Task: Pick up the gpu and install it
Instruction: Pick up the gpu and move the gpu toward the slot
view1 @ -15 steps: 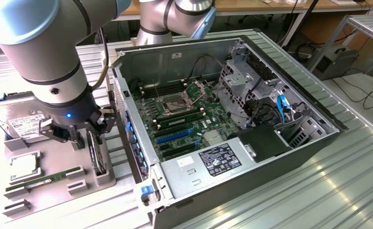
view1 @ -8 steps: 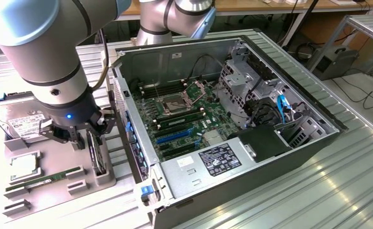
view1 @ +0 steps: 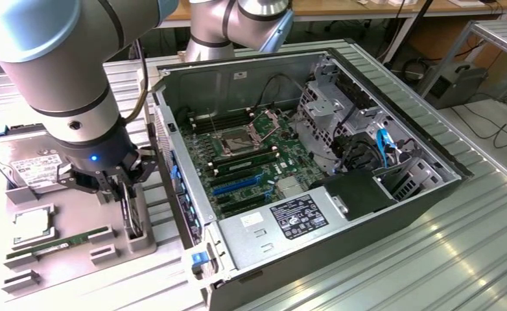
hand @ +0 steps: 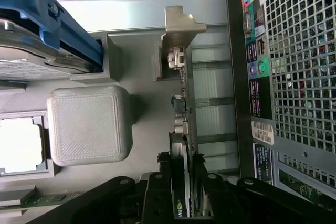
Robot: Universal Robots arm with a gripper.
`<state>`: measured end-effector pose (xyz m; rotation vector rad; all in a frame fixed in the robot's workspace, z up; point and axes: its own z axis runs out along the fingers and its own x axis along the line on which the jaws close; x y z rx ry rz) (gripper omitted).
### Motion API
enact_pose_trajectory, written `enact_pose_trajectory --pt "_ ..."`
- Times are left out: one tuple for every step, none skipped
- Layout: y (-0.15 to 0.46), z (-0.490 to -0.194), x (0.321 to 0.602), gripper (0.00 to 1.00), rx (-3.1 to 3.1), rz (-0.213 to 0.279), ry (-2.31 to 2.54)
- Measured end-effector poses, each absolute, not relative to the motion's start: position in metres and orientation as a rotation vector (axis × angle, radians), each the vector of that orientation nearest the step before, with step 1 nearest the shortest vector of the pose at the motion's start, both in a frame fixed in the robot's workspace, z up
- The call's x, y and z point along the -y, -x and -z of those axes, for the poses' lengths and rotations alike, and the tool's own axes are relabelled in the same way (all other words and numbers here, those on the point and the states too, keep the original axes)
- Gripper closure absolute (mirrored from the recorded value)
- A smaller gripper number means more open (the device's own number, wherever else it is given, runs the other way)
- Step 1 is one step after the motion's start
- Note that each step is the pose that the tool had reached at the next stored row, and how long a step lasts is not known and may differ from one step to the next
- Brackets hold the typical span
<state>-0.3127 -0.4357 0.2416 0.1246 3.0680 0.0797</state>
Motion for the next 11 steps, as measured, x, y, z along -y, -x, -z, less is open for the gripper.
enact_pose_trajectory --pt "0.3127 -0.2416 0.4357 0.73 -3.068 -0.080 -0.125" --pt "0.3127 -0.2416 0.4357 0.73 -3.068 -0.080 -0.124" --pt "0.3127 -0.2416 0.4357 0.73 -3.068 -0.080 -0.114" --pt "0.3127 -0.2416 0.4357 0.73 -3.069 -0.081 -0.102" --pt "0.3127 -0.2415 0.4357 0.73 -3.070 -0.081 -0.086" --pt "0.3126 -0.2416 0.4357 0.73 -3.071 -0.082 -0.070" --pt "0.3127 -0.2416 0.4357 0.73 -3.072 -0.082 -0.053" --pt "0.3126 -0.2416 0.4358 0.73 -3.074 -0.083 -0.037" --pt "0.3125 -0.2415 0.4357 0.74 -3.075 -0.084 -0.022" --pt "0.3122 -0.2414 0.4358 0.74 -3.077 -0.084 -0.007" --pt "0.3118 -0.2415 0.4357 0.74 -3.080 -0.085 0.007"
